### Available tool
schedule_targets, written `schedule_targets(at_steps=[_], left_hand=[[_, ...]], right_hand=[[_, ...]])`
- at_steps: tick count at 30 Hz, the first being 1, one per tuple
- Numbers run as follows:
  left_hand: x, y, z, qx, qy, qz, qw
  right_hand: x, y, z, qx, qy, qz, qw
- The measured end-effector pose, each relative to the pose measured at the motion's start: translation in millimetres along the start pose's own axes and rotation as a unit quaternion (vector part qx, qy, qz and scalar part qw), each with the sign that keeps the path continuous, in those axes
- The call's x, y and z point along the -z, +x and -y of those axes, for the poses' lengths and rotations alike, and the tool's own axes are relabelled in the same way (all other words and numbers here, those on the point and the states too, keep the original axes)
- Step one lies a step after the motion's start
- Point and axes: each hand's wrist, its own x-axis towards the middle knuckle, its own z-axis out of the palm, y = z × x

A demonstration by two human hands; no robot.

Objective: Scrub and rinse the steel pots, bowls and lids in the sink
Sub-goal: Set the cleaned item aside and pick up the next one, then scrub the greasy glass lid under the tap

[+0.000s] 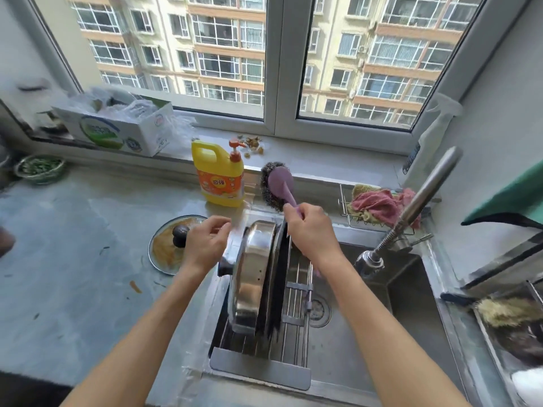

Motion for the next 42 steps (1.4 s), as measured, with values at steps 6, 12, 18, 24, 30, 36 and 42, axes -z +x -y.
schedule_targets(at_steps=[6,12,18,24,30,36,42], left_hand=[[39.7,52.8,78.6,0.141,0.239,0.009,0.961],[47.4,80.7,110.9,0.150,0.346,0.109,0.920],[57.2,91.7,95.2,0.100,0.289,0.036,0.951],[98.7,85.3,-16.4,-0.078,0.227,-0.011,0.971],[96.9,30.1,-112.4,-0.177,0.241,0.071,0.952],[38.2,-38.9,-154.6,-0.205,0.283,0.138,0.927],[-21.7,-100.2,-184.6,-0.208,0.303,0.197,0.909]], right_hand=[[-38.8,23.5,43.2,0.058,-0.132,0.048,0.988],[-66.6,35.5,49.4,0.045,-0.161,0.044,0.985],[-66.9,45.1,46.0,0.015,-0.121,0.000,0.993],[-49.7,32.4,35.6,-0.025,0.016,-0.050,0.998],[-18.3,-13.3,3.7,-0.057,0.082,-0.061,0.993],[25.9,-73.7,-61.8,-0.128,0.155,-0.038,0.979],[79.0,-124.3,-134.9,-0.175,0.161,0.002,0.971]])
